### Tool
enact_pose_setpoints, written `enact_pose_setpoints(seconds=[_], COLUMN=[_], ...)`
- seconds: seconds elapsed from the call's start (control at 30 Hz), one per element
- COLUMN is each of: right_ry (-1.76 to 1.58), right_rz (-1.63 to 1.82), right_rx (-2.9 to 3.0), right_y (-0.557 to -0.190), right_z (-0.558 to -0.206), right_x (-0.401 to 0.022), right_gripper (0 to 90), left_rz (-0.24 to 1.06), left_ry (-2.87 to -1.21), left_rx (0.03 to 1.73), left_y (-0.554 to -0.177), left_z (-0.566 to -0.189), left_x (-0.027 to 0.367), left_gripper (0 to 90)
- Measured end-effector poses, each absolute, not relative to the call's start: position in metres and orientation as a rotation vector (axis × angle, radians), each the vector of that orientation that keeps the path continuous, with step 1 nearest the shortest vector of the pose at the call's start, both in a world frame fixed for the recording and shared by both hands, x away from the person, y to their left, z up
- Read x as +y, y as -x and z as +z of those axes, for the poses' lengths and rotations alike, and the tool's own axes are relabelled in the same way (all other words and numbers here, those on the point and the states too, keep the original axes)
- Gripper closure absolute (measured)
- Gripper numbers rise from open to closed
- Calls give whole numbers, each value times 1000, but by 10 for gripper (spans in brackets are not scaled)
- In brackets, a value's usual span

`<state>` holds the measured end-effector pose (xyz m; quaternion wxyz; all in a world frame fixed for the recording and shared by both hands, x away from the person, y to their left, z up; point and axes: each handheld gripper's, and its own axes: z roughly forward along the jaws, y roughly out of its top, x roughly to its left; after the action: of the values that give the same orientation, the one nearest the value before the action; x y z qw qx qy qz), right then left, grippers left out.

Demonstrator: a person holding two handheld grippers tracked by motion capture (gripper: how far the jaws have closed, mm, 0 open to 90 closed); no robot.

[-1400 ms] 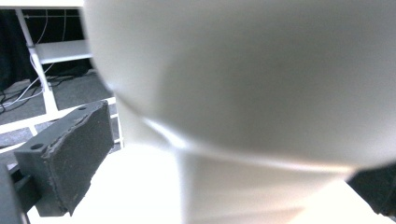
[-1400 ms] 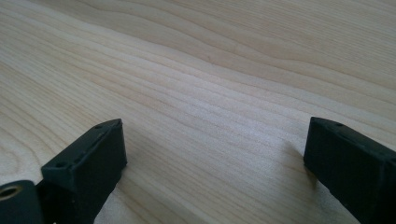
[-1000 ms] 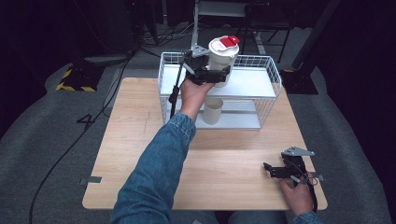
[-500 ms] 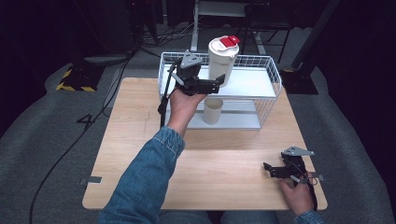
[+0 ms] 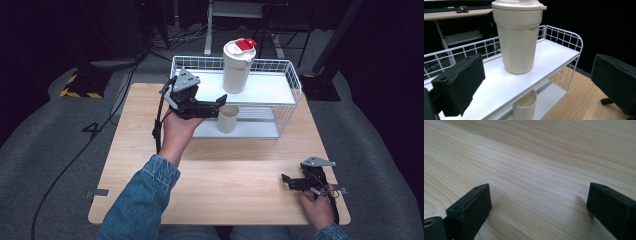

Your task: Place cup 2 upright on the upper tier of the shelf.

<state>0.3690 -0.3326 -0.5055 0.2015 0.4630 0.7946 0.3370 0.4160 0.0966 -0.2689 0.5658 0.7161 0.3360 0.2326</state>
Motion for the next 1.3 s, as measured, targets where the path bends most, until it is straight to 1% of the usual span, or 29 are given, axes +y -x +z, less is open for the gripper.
enact_pose_setpoints(seconds=[0.43, 0.73, 1.3], right_ry=[-1293, -1293, -1293], right_rz=[941, 941, 941], right_rx=[2220, 2219, 2219], right_y=[-369, -369, -369], right_z=[-506, -506, -506], right_x=[-333, -333, -333], right_gripper=[58, 57, 57], left_rz=[562, 519, 507], left_ry=[-1708, -1731, -1796], left_rx=[779, 799, 832], left_y=[-390, -375, -357], left_z=[-275, -294, -330], left_x=[121, 139, 167], left_gripper=[0, 0, 0])
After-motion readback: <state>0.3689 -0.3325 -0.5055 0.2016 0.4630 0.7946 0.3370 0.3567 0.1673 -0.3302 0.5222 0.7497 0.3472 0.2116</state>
